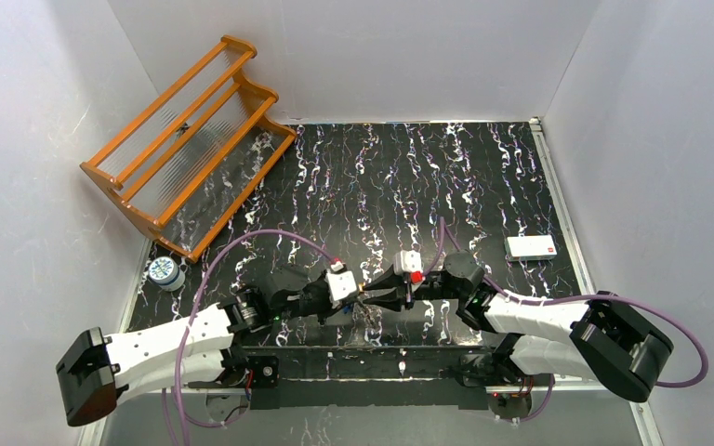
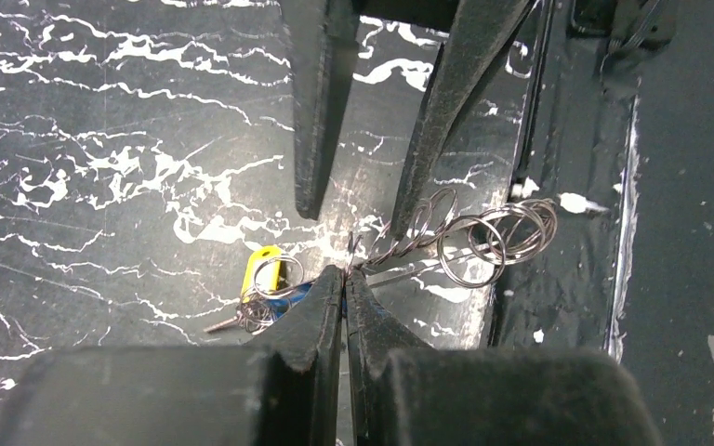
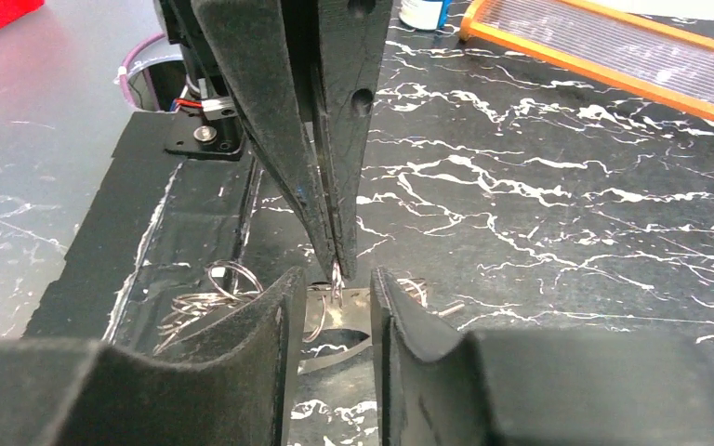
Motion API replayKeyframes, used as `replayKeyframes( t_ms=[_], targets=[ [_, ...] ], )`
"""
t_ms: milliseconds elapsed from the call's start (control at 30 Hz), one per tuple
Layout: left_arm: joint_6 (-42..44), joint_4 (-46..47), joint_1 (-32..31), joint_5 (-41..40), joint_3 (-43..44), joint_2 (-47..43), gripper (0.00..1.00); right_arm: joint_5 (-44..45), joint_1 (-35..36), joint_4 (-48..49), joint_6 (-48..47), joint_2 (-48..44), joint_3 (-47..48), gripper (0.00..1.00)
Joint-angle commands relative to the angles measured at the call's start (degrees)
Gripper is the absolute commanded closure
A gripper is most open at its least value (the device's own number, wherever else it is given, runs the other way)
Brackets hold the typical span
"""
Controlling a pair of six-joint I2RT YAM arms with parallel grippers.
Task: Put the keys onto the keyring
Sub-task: Adjust the key on the keyring.
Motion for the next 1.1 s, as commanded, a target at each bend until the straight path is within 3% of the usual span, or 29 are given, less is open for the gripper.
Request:
replayKeyframes(
  t_ms=[0,267,800,1000,1067],
  targets=[
    [4.6,-9.6,-0.18,-1.55,6.61,1.95,1.0,3.57,0.17,0.49,1.22,-1.12,0.66,0.59],
    [7.07,-18.77,-0.18,-3.89,13.31,8.01,1.0,2.9,0.17,0.05,1.31,1.26,1.87,0.57],
    [6.6,-16.25,-0.24,-1.46,12.53,8.02,1.0,0.0,0.17,2.9,2.13,9.28,5.06,0.63],
    [5.98,-13.93,-0.2,-0.04,11.74,7.27,1.0,-0.72,0.17,2.68,1.76,10.79,5.76,0.71],
    [5.7,-12.9,-0.21,0.65,11.31,7.07,1.0,-0.78,0.17,2.74,1.52,10.92,5.84,0.78]
  ],
)
